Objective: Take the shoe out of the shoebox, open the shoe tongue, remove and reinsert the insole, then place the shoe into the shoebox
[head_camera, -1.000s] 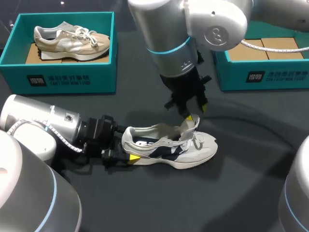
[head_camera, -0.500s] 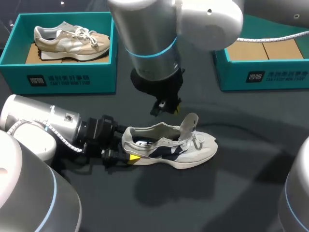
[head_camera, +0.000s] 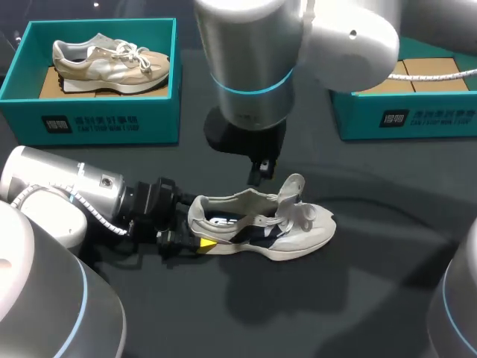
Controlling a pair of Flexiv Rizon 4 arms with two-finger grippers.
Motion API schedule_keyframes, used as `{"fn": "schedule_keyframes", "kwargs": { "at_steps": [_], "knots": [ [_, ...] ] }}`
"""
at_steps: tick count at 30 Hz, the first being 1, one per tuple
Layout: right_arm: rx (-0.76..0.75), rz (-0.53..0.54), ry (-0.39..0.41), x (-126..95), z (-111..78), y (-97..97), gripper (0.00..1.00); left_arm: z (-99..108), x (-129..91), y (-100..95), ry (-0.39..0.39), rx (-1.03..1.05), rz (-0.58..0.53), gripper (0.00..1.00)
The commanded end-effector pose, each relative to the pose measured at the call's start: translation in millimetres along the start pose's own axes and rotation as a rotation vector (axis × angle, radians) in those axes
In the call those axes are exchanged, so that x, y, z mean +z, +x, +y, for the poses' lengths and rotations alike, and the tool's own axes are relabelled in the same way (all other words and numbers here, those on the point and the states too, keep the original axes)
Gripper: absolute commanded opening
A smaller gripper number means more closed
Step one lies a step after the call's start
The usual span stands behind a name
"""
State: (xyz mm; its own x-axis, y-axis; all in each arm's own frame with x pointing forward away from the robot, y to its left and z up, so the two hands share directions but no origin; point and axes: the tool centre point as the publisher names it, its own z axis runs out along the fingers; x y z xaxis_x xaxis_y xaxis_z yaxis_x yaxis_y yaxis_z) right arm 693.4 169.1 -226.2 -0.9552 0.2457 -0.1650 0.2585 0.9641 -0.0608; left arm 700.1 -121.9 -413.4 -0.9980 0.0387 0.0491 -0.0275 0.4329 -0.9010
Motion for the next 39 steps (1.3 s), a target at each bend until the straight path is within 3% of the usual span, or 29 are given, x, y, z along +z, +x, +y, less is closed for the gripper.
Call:
{"fn": "schedule_keyframes", "kwargs": {
  "at_steps": [1,3,6,21,27,39],
  "knots": [
    [-0.085,-0.015,0.021,13.9,20.3,2.5,0.0,2.5,5.3,-2.1,-0.002,-0.001,-0.002,0.0],
    [-0.113,-0.008,0.027,25.8,34.6,4.6,0.0,2.5,5.3,-2.1,-0.002,-0.001,-0.002,0.0],
    [-0.175,-0.026,-0.033,39.0,48.3,9.0,0.0,2.5,5.3,-2.1,-0.002,-0.001,-0.002,0.0],
    [-0.175,-0.026,-0.033,39.0,48.3,9.0,0.0,2.5,5.3,-2.1,-0.002,-0.001,-0.002,0.0],
    [-0.195,-0.014,-0.085,68.9,56.4,15.1,0.0,2.5,5.3,-2.1,-0.002,-0.001,-0.002,0.0],
    [-0.25,0.001,-0.143,105.1,65.7,15.2,0.0,2.5,5.3,-2.1,-0.002,-0.001,-0.002,0.0]
  ]
}}
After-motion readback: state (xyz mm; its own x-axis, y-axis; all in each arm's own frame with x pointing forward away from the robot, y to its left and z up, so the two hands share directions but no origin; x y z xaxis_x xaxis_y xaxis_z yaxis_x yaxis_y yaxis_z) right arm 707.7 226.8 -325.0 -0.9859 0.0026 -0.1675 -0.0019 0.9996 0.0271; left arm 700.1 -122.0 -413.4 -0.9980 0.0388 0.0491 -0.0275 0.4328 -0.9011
